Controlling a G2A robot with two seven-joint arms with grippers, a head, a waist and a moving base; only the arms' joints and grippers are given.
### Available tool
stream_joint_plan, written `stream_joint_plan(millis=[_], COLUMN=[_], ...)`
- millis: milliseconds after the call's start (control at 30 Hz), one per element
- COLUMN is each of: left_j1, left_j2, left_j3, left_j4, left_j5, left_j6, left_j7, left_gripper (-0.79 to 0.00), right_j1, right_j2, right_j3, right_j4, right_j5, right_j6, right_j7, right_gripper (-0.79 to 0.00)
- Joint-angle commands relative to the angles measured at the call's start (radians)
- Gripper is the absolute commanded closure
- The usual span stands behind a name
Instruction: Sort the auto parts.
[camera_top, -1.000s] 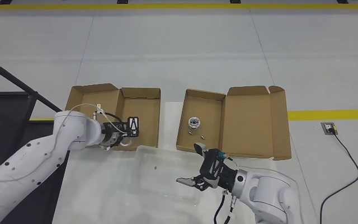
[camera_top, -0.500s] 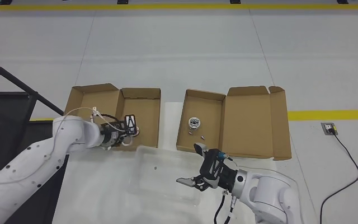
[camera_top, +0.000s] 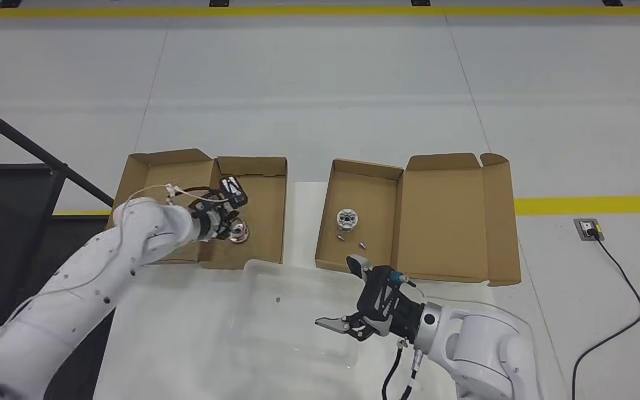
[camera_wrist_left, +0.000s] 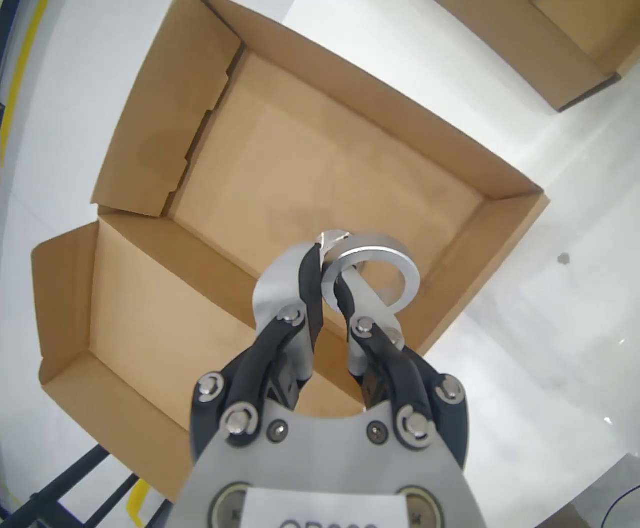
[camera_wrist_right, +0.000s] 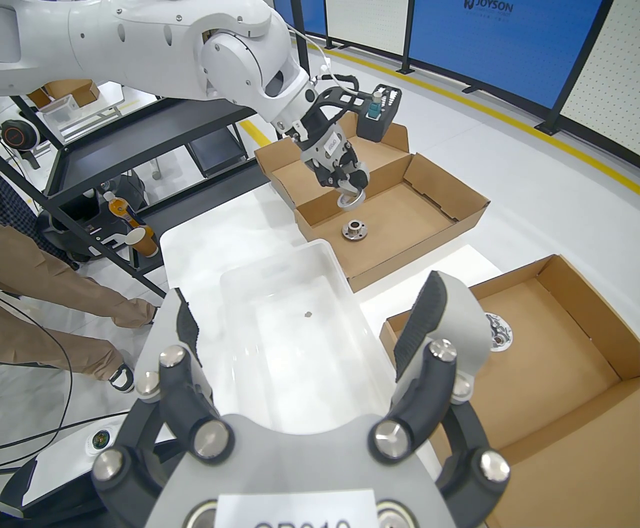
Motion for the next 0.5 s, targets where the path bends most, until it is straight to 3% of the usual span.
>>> stream_joint_plan(millis=[0, 167, 467], left_j1=[-0.012, -0.041, -0.058], left_j2=[-0.033, -0.116, -0.252], left_j3=[0.015, 0.051, 0.076], left_j4=[0.036, 0.131, 0.335], left_j5=[0.008, 0.039, 0.078], left_j6=[-0.013, -0.062, -0.052], left_j7=[-0.009, -0.026, -0.005], left_gripper=[0.000, 0.000, 0.000], right_j1=[0.000, 0.000, 0.000], right_j2=[0.000, 0.000, 0.000], right_j3=[0.000, 0.000, 0.000], right_j4=[0.000, 0.000, 0.000], right_j5=[0.000, 0.000, 0.000], right_j6=[0.000, 0.000, 0.000], right_j7=[0.000, 0.000, 0.000], right_gripper=[-0.785, -0.785, -0.785])
